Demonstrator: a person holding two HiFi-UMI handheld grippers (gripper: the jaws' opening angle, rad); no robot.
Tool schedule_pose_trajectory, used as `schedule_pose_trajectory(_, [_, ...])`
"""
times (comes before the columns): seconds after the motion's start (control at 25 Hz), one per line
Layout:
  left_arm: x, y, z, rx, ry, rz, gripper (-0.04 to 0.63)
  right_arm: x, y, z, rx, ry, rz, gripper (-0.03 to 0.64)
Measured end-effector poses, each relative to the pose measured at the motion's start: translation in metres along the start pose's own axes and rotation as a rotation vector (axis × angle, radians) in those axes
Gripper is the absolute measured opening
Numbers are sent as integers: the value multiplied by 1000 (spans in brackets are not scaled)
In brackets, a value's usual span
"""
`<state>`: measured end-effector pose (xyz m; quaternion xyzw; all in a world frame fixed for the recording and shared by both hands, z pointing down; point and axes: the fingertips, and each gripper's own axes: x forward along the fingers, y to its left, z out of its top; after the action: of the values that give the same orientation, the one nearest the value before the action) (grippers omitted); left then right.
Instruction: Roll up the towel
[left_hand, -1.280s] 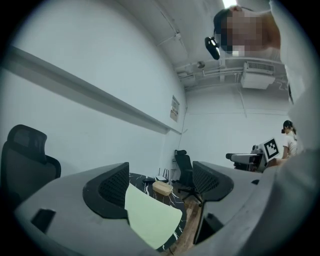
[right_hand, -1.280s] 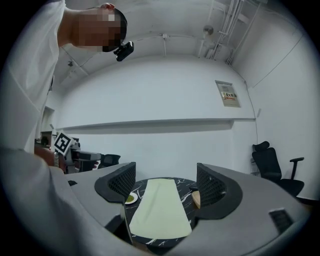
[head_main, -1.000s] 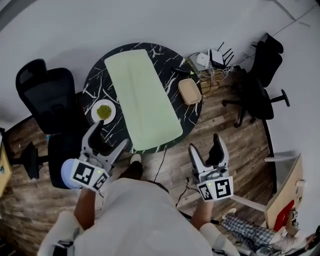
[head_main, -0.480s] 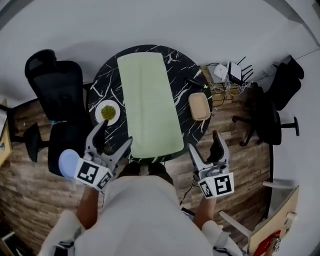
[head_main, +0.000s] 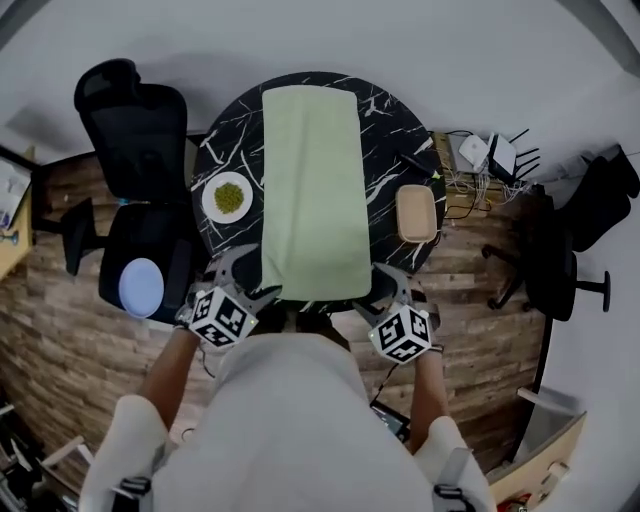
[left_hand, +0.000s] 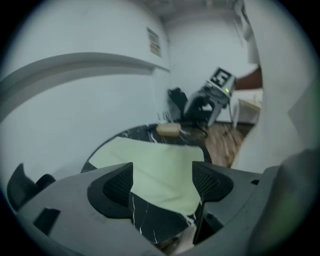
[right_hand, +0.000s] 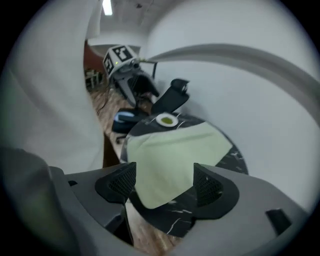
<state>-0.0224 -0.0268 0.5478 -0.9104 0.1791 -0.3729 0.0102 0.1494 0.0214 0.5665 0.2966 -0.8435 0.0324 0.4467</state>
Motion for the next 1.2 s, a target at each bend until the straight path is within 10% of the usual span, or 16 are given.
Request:
schedule_pose_trajectory(0.16, [55,-62,-94,223,313,-251,367,66,58,-63,-124,188,240,337])
schedule_pose_trajectory(0.36, [78,-108,-159,326,489,-418,365,100,95,-113,-262,334,375,337])
schedule_pose_trajectory(0.84, [86,-132,-196,352,570,-401,359,106,116,-149,-304,419,350,253])
schedule_pose_trajectory(0.96, [86,-122,-194,359,563,-335,135,109,111,-151,-312,414,302,137])
schedule_pose_trajectory(1.2, [84,-120,-195,376,579,-323,55,104,120,-151,-345,408,330,54])
